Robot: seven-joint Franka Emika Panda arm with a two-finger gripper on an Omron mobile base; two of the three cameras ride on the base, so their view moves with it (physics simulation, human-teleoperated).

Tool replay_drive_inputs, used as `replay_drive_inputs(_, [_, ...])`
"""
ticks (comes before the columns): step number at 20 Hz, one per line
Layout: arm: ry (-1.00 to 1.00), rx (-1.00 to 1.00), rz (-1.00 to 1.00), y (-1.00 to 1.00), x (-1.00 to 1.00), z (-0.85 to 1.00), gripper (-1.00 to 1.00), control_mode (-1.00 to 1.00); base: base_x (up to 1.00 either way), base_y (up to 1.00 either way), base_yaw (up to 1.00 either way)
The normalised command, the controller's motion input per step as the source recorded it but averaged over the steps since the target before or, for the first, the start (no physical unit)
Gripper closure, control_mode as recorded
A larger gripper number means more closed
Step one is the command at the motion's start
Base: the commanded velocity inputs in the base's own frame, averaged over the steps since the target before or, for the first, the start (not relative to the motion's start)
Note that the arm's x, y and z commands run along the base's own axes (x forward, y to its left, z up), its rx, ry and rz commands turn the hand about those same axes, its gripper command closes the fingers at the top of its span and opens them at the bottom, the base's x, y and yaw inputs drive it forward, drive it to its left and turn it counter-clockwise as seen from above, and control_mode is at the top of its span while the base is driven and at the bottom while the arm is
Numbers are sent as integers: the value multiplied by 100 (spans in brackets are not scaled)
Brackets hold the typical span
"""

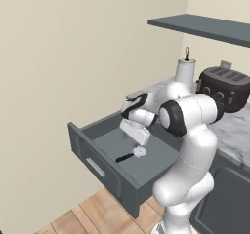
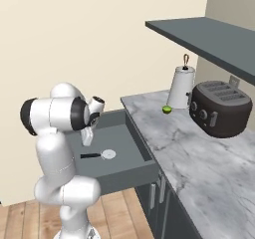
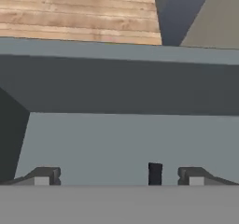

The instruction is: Pick the pizza cutter from the drawer and place it on the counter.

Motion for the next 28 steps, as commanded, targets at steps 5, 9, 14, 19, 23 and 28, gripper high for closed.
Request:
replay_drive_inputs(5, [11,-4,-4,0,0,-72,-100,-100,0,0,0])
replay_drive_inputs(9, [1,-8,0,0,19,-58,-100,-100,0,0,0])
replay_drive_inputs(14, [0,-7,0,0,47,-37,-100,-100,0,0,0])
replay_drive_inputs(19, [0,-5,0,0,38,-38,-100,-100,0,0,0])
replay_drive_inputs(23, [-2,-5,1,0,5,-47,-100,-100,0,0,0])
replay_drive_inputs(28, [-2,-7,0,0,19,-50,-100,-100,0,0,0])
